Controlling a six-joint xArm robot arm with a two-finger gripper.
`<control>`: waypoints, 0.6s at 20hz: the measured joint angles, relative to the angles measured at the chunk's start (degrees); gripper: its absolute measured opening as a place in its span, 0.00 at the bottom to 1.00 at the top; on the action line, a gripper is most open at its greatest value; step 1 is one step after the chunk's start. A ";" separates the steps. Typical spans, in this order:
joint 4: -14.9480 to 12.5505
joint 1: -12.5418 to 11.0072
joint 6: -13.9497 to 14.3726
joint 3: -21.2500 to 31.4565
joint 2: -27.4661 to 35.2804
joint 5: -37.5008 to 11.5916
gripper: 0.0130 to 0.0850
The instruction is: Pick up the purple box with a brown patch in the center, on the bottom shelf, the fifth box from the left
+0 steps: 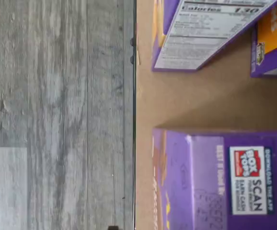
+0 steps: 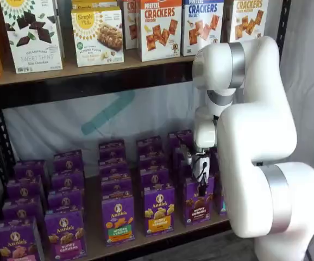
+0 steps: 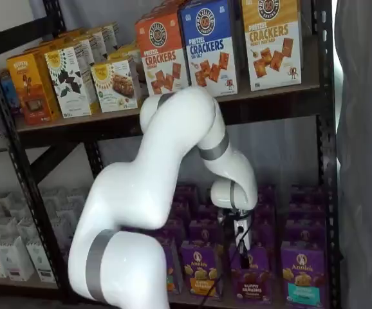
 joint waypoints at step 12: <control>2.45 0.06 -2.20 -0.35 1.16 -1.38 0.83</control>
